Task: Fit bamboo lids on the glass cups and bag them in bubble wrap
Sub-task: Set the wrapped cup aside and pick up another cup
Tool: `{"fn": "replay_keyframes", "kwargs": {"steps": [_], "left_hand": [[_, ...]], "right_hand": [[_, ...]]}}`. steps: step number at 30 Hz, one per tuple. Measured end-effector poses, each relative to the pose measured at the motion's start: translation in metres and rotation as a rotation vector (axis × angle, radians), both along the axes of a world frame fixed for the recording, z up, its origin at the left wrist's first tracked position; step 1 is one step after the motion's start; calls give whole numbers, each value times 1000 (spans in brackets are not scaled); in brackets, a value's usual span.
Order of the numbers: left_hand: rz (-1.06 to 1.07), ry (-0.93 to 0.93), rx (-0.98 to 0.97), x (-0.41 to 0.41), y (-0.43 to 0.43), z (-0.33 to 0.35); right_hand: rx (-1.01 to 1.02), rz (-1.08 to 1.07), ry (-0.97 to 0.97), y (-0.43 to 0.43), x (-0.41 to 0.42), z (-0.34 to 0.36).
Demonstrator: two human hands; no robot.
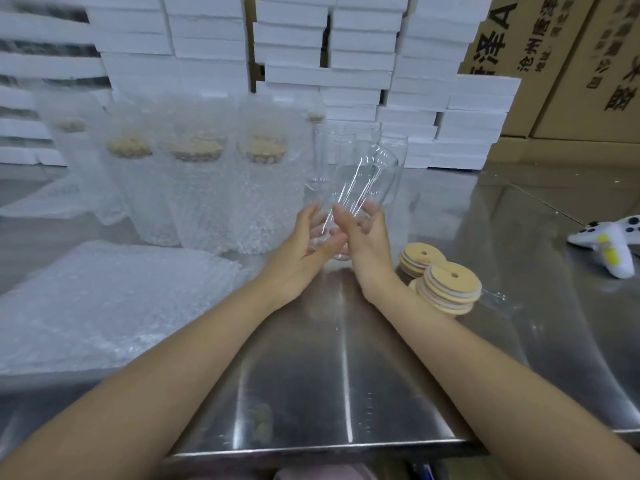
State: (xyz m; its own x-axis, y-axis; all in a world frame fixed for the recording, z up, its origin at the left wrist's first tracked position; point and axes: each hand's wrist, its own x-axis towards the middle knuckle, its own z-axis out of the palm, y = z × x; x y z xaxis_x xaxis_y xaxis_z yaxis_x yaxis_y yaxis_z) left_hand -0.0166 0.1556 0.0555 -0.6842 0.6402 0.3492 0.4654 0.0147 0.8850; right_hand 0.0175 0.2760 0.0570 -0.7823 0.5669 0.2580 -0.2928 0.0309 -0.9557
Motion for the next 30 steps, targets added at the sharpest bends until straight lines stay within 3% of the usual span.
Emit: {"fn": "replay_keyframes", "kwargs": {"steps": [8, 12, 15, 18, 21, 23, 28, 30], "left_hand": [[-4, -161, 183, 3, -3, -1], [-68, -340, 373, 4, 0, 5], [-117, -581, 467, 6, 0, 10], [-336, -810, 418, 6, -6, 13], [-423, -917, 300, 4, -9, 14], [-291, -853, 252, 1, -2, 10], [27, -142, 90, 6, 5, -4], [64, -51, 85, 7, 3, -6]], "right_hand": [[6, 131, 18, -3, 6, 10], [-103, 140, 90, -1, 6, 20], [-225, 215, 117, 9, 7, 24], [-472, 428, 128, 14, 12, 29], [-533, 447, 133, 9, 14, 28], [-473, 373, 101, 4, 14, 29], [-81, 126, 183, 0, 16, 31], [79, 121, 165, -4, 18, 31]]}}
